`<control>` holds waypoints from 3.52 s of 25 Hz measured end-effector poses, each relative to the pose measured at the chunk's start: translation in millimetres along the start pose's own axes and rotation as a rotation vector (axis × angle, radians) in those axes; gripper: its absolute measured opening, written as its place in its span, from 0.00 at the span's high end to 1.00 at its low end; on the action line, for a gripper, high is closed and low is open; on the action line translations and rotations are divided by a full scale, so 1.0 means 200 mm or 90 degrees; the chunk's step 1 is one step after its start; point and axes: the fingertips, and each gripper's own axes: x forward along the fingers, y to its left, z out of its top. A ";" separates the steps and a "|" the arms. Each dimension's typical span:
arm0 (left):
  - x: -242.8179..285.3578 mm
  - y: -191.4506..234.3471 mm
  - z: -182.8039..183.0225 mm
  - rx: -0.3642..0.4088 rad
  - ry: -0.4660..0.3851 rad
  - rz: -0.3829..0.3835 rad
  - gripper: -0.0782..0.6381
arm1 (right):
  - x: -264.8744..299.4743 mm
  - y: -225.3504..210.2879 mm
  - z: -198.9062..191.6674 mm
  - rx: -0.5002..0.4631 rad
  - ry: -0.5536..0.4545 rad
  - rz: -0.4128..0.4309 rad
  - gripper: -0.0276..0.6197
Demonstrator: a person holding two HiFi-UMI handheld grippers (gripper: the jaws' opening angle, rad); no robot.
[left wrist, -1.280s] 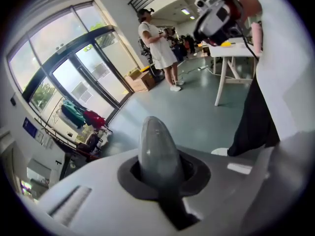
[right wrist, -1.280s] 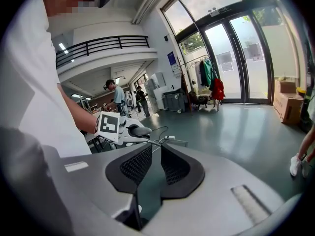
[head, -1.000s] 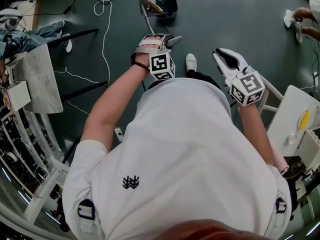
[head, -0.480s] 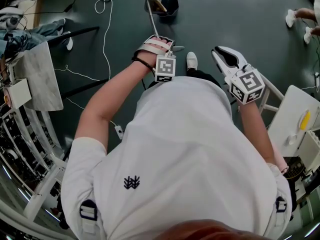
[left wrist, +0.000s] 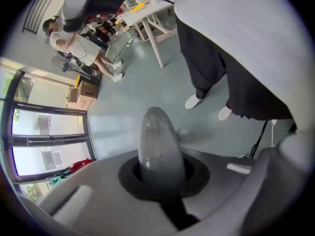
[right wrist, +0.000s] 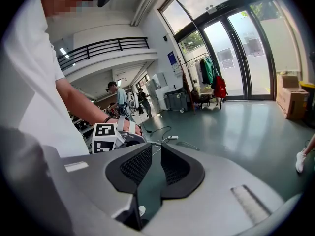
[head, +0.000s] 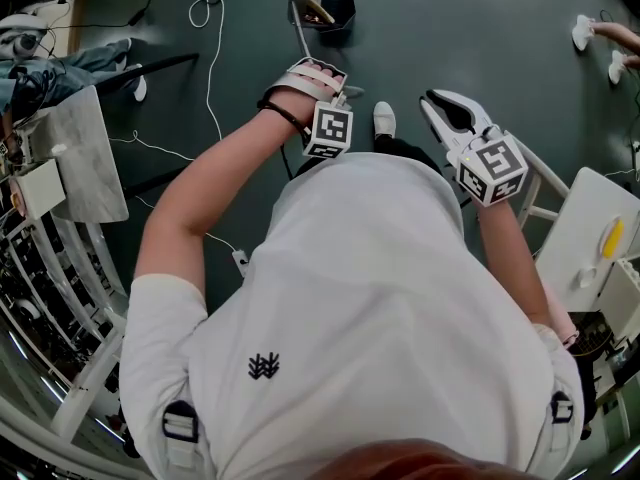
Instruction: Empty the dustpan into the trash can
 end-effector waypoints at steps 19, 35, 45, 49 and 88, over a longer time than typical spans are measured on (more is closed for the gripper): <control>-0.10 0.23 -0.57 0.367 0.228 0.034 0.82 | -0.01 -0.06 0.04 -0.001 -0.012 0.009 0.87; -0.05 0.35 -0.48 0.520 0.328 -0.027 0.82 | -0.09 -0.07 -0.01 0.024 -0.042 -0.019 0.87; -0.18 0.24 -0.34 0.580 0.402 -0.057 0.82 | -0.29 0.07 -0.23 0.032 -0.083 -0.057 0.87; -0.22 0.23 -0.33 0.585 0.427 -0.082 0.82 | -0.28 0.10 -0.21 0.028 -0.078 -0.059 0.87; -0.29 0.19 -0.54 0.412 0.515 -0.147 0.82 | -0.19 0.15 -0.21 -0.006 -0.047 -0.006 0.87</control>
